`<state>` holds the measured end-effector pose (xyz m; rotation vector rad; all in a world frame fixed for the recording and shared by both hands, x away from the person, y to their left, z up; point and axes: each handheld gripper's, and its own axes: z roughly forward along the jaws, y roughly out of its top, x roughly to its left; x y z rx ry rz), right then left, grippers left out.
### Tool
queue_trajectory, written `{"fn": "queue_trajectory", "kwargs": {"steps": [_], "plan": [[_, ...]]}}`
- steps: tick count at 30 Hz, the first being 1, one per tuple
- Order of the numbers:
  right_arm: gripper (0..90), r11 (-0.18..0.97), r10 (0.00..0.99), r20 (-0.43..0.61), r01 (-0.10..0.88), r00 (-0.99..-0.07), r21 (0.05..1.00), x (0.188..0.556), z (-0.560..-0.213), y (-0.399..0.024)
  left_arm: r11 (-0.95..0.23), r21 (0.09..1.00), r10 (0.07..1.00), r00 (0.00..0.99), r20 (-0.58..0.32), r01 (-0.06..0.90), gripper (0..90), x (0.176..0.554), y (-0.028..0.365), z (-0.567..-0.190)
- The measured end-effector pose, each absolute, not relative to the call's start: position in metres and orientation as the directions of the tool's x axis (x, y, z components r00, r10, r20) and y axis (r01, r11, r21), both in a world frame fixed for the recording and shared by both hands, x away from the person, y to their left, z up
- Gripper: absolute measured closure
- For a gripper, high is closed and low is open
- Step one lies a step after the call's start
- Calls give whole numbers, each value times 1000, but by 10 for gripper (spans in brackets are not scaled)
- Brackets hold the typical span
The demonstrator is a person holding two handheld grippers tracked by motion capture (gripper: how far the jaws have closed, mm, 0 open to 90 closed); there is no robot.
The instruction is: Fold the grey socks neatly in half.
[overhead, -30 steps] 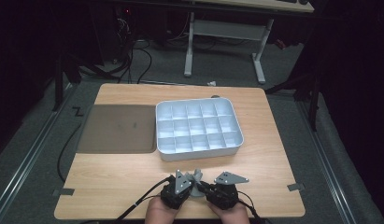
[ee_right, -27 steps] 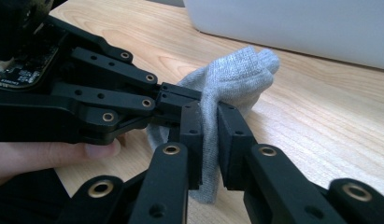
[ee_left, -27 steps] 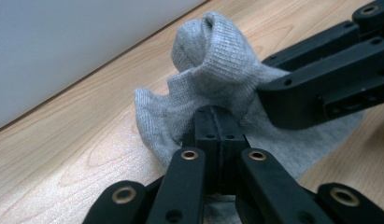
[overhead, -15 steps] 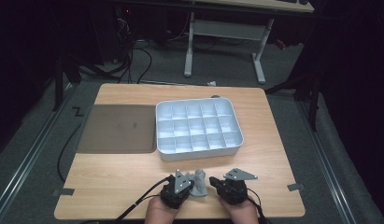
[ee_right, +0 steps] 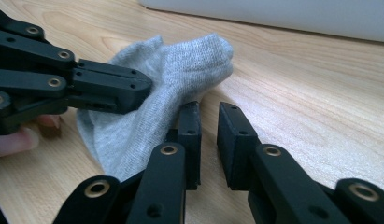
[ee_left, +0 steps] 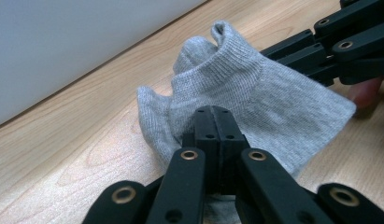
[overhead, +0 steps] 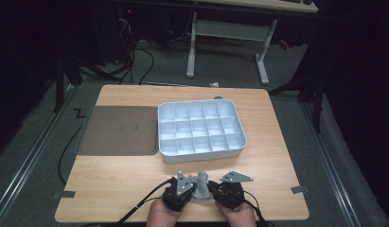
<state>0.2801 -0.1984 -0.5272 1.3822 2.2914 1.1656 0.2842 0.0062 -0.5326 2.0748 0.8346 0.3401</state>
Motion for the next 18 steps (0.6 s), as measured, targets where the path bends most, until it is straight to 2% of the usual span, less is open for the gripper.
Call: {"fn": "queue_trajectory", "kwargs": {"steps": [1, 7, 10, 13, 18], "plan": [[720, 243, 825, 199, 649, -530, 721, 280, -527, -198, -415, 797, 671, 739, -58, 438, 900, 284, 6, -533], [742, 259, 831, 174, 644, -529, 720, 280, -526, -198, -417, 797, 671, 740, -55, 437, 900, 284, 6, -533], [834, 282, 831, 131, 611, -541, 739, 277, -526, -197, -418, 797, 669, 741, -55, 437, 900, 284, 6, -532], [900, 260, 821, 160, 607, -549, 751, 275, -526, -195, -419, 797, 669, 741, -52, 435, 900, 284, 5, -532], [900, 264, 785, 185, 589, -591, 763, 273, -522, -189, -411, 796, 661, 747, -76, 445, 900, 284, 2, -532]]}}
